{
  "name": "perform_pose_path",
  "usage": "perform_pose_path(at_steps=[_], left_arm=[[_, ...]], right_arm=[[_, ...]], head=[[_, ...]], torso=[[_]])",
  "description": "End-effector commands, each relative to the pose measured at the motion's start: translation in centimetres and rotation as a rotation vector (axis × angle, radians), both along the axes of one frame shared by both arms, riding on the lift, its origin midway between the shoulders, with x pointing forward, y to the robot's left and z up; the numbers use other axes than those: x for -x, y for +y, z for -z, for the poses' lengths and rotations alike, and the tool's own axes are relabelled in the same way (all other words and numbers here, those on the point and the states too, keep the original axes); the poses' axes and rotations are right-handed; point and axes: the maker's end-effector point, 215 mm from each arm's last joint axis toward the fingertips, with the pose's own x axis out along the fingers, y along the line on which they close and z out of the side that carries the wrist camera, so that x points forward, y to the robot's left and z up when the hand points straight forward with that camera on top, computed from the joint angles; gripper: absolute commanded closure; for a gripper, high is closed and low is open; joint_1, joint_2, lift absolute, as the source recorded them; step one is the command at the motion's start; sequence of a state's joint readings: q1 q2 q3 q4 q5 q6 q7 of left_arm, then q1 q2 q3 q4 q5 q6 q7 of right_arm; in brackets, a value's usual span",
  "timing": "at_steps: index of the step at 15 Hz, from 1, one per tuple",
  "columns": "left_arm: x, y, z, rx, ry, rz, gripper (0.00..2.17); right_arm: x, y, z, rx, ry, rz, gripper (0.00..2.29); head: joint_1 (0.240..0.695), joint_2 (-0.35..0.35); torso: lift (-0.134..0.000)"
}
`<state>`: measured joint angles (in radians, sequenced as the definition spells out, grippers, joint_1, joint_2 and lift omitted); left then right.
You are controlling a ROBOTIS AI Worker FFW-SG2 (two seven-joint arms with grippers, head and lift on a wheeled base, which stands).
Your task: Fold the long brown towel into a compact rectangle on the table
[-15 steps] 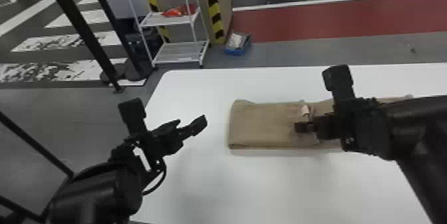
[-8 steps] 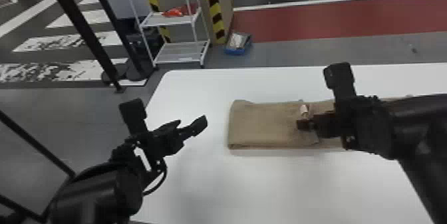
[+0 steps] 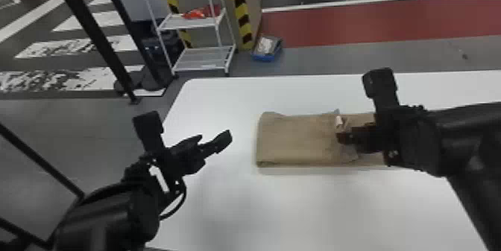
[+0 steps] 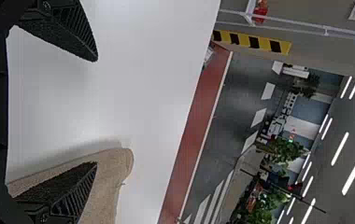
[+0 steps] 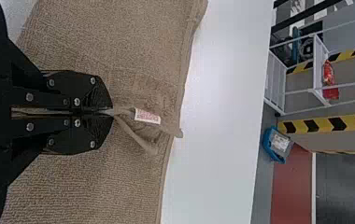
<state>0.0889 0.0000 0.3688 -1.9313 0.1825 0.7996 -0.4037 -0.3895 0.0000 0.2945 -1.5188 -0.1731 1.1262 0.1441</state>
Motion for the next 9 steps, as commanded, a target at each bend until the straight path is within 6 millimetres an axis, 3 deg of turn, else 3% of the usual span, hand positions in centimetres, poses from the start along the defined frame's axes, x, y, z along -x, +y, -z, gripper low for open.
perform_pose_path(at_steps=[1, 9], left_arm=[[0.0, 0.0, -0.1, 0.003, -0.005, -0.001, 0.09], [0.1, 0.0, -0.2, 0.007, -0.005, 0.001, 0.09]], right_arm=[[0.0, 0.2, -0.5, -0.004, -0.005, -0.003, 1.21], [1.1, 0.9, -2.7, -0.035, -0.023, -0.015, 1.21]], head=[[0.695, 0.271], [0.695, 0.279]], torso=[[-0.123], [-0.123]])
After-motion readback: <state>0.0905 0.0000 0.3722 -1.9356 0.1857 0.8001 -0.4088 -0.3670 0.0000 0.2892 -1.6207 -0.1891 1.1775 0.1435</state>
